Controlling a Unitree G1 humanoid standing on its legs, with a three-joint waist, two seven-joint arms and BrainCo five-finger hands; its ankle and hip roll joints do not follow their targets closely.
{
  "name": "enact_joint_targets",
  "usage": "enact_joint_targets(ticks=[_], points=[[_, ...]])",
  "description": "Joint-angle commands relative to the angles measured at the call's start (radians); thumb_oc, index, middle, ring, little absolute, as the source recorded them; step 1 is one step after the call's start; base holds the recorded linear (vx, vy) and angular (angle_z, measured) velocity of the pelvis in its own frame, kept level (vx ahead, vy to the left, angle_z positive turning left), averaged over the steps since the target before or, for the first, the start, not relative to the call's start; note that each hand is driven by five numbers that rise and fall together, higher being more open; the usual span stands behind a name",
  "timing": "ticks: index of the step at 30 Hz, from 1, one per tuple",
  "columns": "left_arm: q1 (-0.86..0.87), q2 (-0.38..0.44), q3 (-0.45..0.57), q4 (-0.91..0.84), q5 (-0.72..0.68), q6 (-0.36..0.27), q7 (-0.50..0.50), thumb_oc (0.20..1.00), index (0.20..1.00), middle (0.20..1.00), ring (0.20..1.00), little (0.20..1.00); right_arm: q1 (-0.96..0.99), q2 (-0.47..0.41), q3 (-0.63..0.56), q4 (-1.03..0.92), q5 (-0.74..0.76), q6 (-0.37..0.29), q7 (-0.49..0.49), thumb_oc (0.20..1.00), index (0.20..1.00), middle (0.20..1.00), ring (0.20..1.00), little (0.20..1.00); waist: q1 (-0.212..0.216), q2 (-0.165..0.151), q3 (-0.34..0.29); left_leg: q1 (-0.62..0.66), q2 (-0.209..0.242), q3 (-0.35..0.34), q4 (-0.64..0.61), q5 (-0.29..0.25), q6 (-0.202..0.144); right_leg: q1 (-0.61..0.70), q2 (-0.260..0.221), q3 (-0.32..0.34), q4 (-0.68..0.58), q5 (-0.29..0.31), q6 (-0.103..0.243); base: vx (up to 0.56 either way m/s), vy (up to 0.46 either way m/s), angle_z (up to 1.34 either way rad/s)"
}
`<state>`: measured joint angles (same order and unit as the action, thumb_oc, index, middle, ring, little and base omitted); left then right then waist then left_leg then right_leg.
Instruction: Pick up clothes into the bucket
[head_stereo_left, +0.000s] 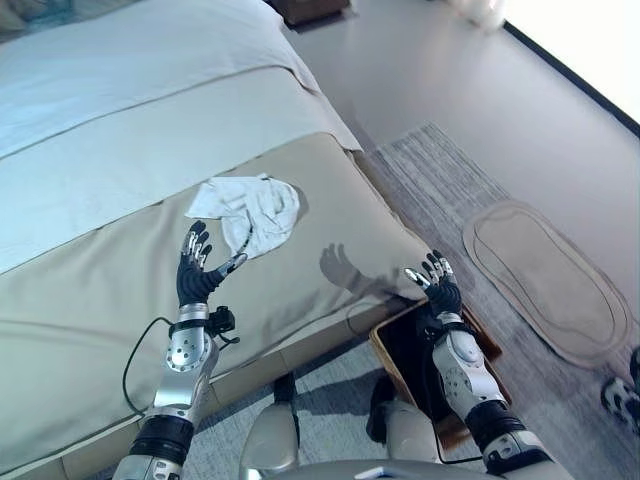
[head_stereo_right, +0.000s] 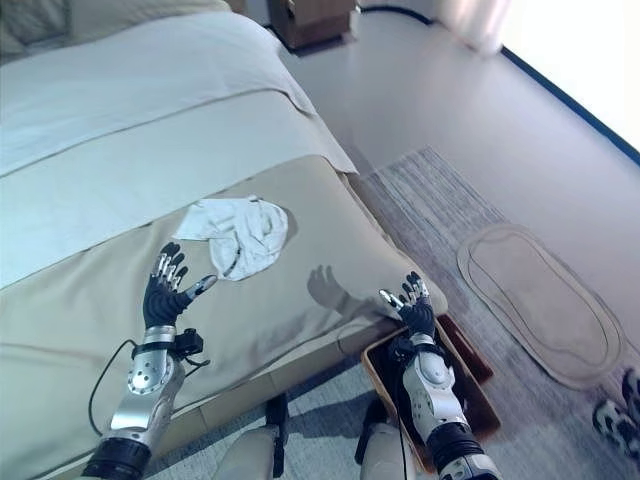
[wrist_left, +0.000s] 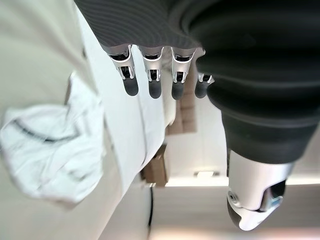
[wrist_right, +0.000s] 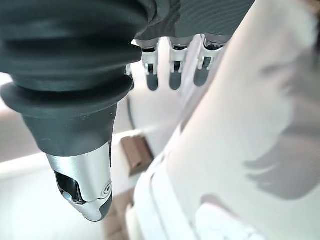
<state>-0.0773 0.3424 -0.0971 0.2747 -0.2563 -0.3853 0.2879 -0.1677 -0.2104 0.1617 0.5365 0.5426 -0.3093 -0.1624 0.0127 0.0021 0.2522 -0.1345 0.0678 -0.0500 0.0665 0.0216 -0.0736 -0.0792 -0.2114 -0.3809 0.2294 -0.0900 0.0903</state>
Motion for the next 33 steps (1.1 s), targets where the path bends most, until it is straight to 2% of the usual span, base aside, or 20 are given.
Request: enact_joint_targets(ticks=[1, 3, 5, 7, 15, 16, 17, 18, 19, 20, 21, 22, 23, 24, 25, 26, 29, 30, 31, 33], points=[[-0.047, 0.035, -0.024, -0.003, 0.05, -0.038, -0.001, 1.0, 1.0, 1.0, 1.0, 1.0, -0.005, -0.028, -0.042, -0.059, -0.028, -0.051, -0.017, 1.0, 1.0, 1.0, 1.0, 1.0, -0.005, -0.033, -0.047, -0.007, 0.023, 0.063, 0.086, -0.033, -0.017, 0.067, -0.092, 0.022, -0.099, 0.118, 0.088, 0.16, 0.132, 1.0], [-0.045, 0.035, -0.022, -0.001, 0.053, -0.034, -0.003, 1.0, 1.0, 1.0, 1.0, 1.0, -0.005, -0.033, -0.052, -0.061, -0.044, -0.045, -0.022, 1.0, 1.0, 1.0, 1.0, 1.0, -0.007, -0.035, -0.058, 0.004, 0.017, 0.066, 0.08, -0.039, -0.01, 0.07, -0.101, 0.024, -0.092, 0.12, 0.092, 0.1, 0.093, 0.51], [-0.037, 0.044, -0.013, 0.003, 0.083, -0.025, -0.004, 1.0, 1.0, 1.0, 1.0, 1.0, -0.004, -0.028, -0.077, -0.053, -0.044, -0.038, -0.025, 1.0, 1.0, 1.0, 1.0, 1.0, -0.006, -0.045, -0.075, 0.035, -0.007, 0.077, 0.069, -0.058, 0.017, 0.081, -0.124, 0.046, -0.075, 0.138, 0.107, 0.12, 0.182, 0.13], [-0.031, 0.046, -0.01, 0.004, 0.09, -0.022, -0.005, 1.0, 1.0, 1.0, 1.0, 1.0, 0.0, -0.023, -0.081, -0.048, -0.043, -0.038, -0.024, 1.0, 1.0, 1.0, 1.0, 1.0, -0.003, -0.05, -0.078, 0.045, -0.013, 0.083, 0.062, -0.062, 0.022, 0.085, -0.128, 0.053, -0.076, 0.14, 0.111, 0.07, 0.13, 0.03], [-0.019, 0.071, -0.003, 0.011, 0.188, 0.008, 0.0, 1.0, 1.0, 1.0, 1.0, 1.0, 0.033, -0.004, -0.112, -0.008, -0.056, -0.021, -0.023, 1.0, 1.0, 1.0, 1.0, 1.0, -0.004, -0.087, -0.124, 0.109, -0.073, 0.113, -0.008, -0.08, 0.066, 0.086, -0.179, 0.087, -0.076, 0.229, 0.154, 0.08, 0.145, -0.1], [-0.035, 0.076, -0.013, 0.014, 0.227, 0.022, 0.004, 1.0, 1.0, 1.0, 1.0, 1.0, 0.052, -0.006, -0.118, -0.008, -0.059, -0.019, -0.023, 1.0, 1.0, 1.0, 1.0, 1.0, -0.015, -0.092, -0.128, 0.126, -0.1, 0.107, -0.007, -0.091, 0.087, 0.078, -0.21, 0.12, -0.014, 0.283, 0.151, 0.07, 0.129, -0.07], [-0.035, 0.076, -0.013, 0.014, 0.228, 0.023, 0.005, 1.0, 1.0, 1.0, 1.0, 1.0, 0.053, -0.006, -0.118, -0.009, -0.059, -0.019, -0.023, 1.0, 1.0, 1.0, 1.0, 1.0, -0.014, -0.093, -0.128, 0.127, -0.102, 0.108, -0.007, -0.091, 0.088, 0.076, -0.212, 0.123, -0.011, 0.282, 0.152, 0.14, 0.26, 0.01], [-0.055, 0.084, -0.025, 0.013, 0.263, 0.039, 0.004, 1.0, 1.0, 1.0, 1.0, 1.0, 0.07, -0.011, -0.124, -0.025, -0.059, -0.02, -0.025, 1.0, 1.0, 1.0, 1.0, 1.0, -0.033, -0.09, -0.116, 0.153, -0.125, 0.089, -0.003, -0.103, 0.113, 0.056, -0.218, 0.192, 0.081, 0.328, 0.135, 0.06, 0.141, 0.1], [-0.056, 0.084, -0.026, 0.013, 0.264, 0.039, 0.004, 1.0, 1.0, 1.0, 1.0, 1.0, 0.07, -0.011, -0.125, -0.026, -0.059, -0.019, -0.025, 1.0, 1.0, 1.0, 1.0, 1.0, -0.032, -0.09, -0.117, 0.149, -0.127, 0.091, -0.004, -0.099, 0.114, 0.052, -0.219, 0.193, 0.079, 0.332, 0.135, 0.08, 0.228, 0.37], [-0.077, 0.094, -0.033, 0.019, 0.292, 0.045, 0.003, 1.0, 1.0, 1.0, 1.0, 1.0, 0.078, -0.008, -0.123, -0.035, -0.061, -0.019, -0.021, 1.0, 1.0, 1.0, 1.0, 1.0, -0.052, -0.079, -0.105, 0.16, -0.124, 0.077, -0.002, -0.1, 0.129, 0.009, -0.179, 0.262, 0.155, 0.32, 0.107, 0.01, 0.091, 0.42], [-0.077, 0.093, -0.033, 0.02, 0.293, 0.044, 0.003, 1.0, 1.0, 1.0, 1.0, 1.0, 0.078, -0.008, -0.123, -0.035, -0.061, -0.019, -0.021, 1.0, 1.0, 1.0, 1.0, 1.0, -0.05, -0.079, -0.105, 0.16, -0.123, 0.079, -0.002, -0.101, 0.129, 0.004, -0.179, 0.266, 0.161, 0.317, 0.106, 0.03, 0.105, 0.44], [-0.086, 0.097, -0.04, 0.024, 0.303, 0.046, 0.003, 1.0, 1.0, 1.0, 1.0, 1.0, 0.082, -0.009, -0.123, -0.033, -0.058, -0.021, -0.019, 1.0, 1.0, 1.0, 1.0, 1.0, -0.059, -0.075, -0.101, 0.162, -0.121, 0.071, 0.0, -0.101, 0.132, -0.016, -0.141, 0.302, 0.18, 0.289, 0.095, 0.06, 0.034, 0.13], [-0.104, 0.099, -0.047, 0.038, 0.309, 0.05, 0.006, 1.0, 1.0, 1.0, 1.0, 1.0, 0.095, -0.01, -0.123, -0.039, -0.047, -0.025, -0.011, 1.0, 1.0, 1.0, 1.0, 1.0, -0.076, -0.074, -0.104, 0.166, -0.116, 0.064, -0.008, -0.1, 0.133, -0.044, -0.075, 0.33, 0.148, 0.219, 0.08, 0.07, 0.034, 0.11], [-0.105, 0.098, -0.048, 0.038, 0.309, 0.05, 0.007, 1.0, 1.0, 1.0, 1.0, 1.0, 0.096, -0.01, -0.123, -0.039, -0.047, -0.025, -0.01, 1.0, 1.0, 1.0, 1.0, 1.0, -0.076, -0.073, -0.105, 0.167, -0.114, 0.064, -0.008, -0.101, 0.132, -0.044, -0.074, 0.329, 0.149, 0.217, 0.079, 0.09, 0.01, 0.07], [-0.114, 0.1, -0.047, 0.044, 0.313, 0.048, 0.011, 1.0, 1.0, 1.0, 1.0, 1.0, 0.104, -0.01, -0.125, -0.05, -0.042, -0.026, -0.004, 1.0, 1.0, 1.0, 1.0, 1.0, -0.084, -0.074, -0.105, 0.167, -0.11, 0.063, -0.013, -0.099, 0.131, -0.055, -0.048, 0.324, 0.119, 0.187, 0.075, 0.07, -0.034, 0.21], [-0.132, 0.11, -0.043, 0.047, 0.33, 0.048, 0.02, 1.0, 1.0, 1.0, 1.0, 1.0, 0.126, -0.013, -0.133, -0.068, -0.032, -0.029, 0.011, 1.0, 1.0, 1.0, 1.0, 1.0, -0.103, -0.079, -0.095, 0.163, -0.109, 0.052, -0.018, -0.099, 0.124, -0.085, 0.01, 0.332, 0.049, 0.14, 0.077, 0.07, -0.033, 0.05], [-0.153, 0.119, -0.044, 0.049, 0.335, 0.046, 0.034, 1.0, 1.0, 1.0, 1.0, 1.0, 0.141, -0.014, -0.136, -0.09, -0.026, -0.037, 0.014, 1.0, 1.0, 1.0, 1.0, 1.0, -0.112, -0.093, -0.079, 0.141, -0.11, 0.044, -0.003, -0.106, 0.114, -0.098, 0.03, 0.32, -0.019, 0.145, 0.08, 0.02, -0.062, 0.12], [-0.158, 0.121, -0.04, 0.046, 0.344, 0.042, 0.04, 1.0, 1.0, 1.0, 1.0, 1.0, 0.154, -0.011, -0.14, -0.094, -0.02, -0.041, 0.015, 1.0, 1.0, 1.0, 1.0, 1.0, -0.11, -0.102, -0.076, 0.125, -0.114, 0.048, 0.005, -0.11, 0.109, -0.084, 0.022, 0.306, -0.056, 0.144, 0.085, -0.14, -0.139, 0.48], [-0.184, 0.121, -0.04, 0.048, 0.336, 0.033, 0.071, 1.0, 1.0, 1.0, 1.0, 1.0, 0.141, -0.016, -0.136, -0.101, -0.008, -0.054, 0.008, 1.0, 1.0, 1.0, 1.0, 1.0, -0.113, -0.114, -0.049, 0.063, -0.104, 0.059, 0.016, -0.101, 0.097, -0.097, 0.034, 0.311, -0.117, 0.17, 0.085, -0.14, -0.112, 0.38], [-0.215, 0.123, -0.042, 0.05, 0.323, 0.027, 0.09, 1.0, 1.0, 1.0, 1.0, 1.0, 0.12, -0.021, -0.133, -0.103, -0.001, -0.063, 0.001, 1.0, 1.0, 1.0, 1.0, 1.0, -0.113, -0.114, -0.031, 0.008, -0.092, 0.066, 0.034, -0.092, 0.09, -0.131, 0.036, 0.309, -0.133, 0.189, 0.084, -0.26, -0.111, 0.13]])
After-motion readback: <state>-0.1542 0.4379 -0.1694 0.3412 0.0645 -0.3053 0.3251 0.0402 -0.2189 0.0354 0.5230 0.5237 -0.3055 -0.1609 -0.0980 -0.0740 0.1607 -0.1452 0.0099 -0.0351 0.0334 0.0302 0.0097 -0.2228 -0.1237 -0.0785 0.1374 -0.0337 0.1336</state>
